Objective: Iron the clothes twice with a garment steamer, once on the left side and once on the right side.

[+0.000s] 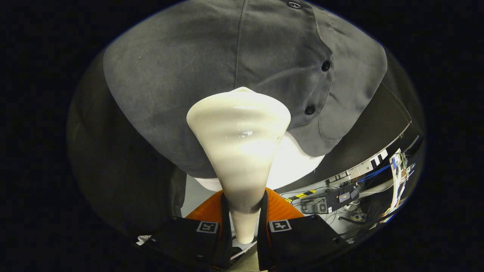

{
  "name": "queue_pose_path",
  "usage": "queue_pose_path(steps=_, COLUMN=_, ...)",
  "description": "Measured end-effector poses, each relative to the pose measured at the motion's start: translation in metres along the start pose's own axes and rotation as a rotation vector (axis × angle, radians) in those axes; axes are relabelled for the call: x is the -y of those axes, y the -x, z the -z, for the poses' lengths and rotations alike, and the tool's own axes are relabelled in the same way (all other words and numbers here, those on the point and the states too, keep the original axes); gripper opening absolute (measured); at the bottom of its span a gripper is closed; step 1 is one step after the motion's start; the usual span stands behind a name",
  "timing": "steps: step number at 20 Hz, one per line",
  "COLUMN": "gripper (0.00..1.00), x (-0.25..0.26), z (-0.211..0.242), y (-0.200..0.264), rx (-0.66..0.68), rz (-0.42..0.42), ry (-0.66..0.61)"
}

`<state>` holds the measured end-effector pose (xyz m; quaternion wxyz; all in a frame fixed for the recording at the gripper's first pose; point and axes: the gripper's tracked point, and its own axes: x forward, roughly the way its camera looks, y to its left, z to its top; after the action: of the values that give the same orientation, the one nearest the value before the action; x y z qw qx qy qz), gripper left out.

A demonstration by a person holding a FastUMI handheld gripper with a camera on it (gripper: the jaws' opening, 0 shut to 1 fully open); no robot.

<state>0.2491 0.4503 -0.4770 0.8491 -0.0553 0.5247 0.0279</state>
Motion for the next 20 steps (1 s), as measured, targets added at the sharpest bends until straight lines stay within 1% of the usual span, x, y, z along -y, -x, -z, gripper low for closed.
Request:
queue_pose_path(steps=5, gripper=0.35, x=0.011, z=0.024, y=-0.015, rx=-0.037, rz=-0.007, ry=-0.001)
queue_pose_path(steps=10, gripper=0.35, x=0.026, z=0.061, y=-0.029, rx=-0.074, rz=-0.025, ry=-0.003)
queue_pose_path(steps=13, gripper=0.35, x=0.038, z=0.066, y=-0.027, rx=-0.073, rz=-0.034, ry=0.002)
queue_pose_path(steps=20, gripper=0.35, x=0.063, z=0.044, y=0.027, rx=-0.001, rz=-0.085, ry=-0.012)
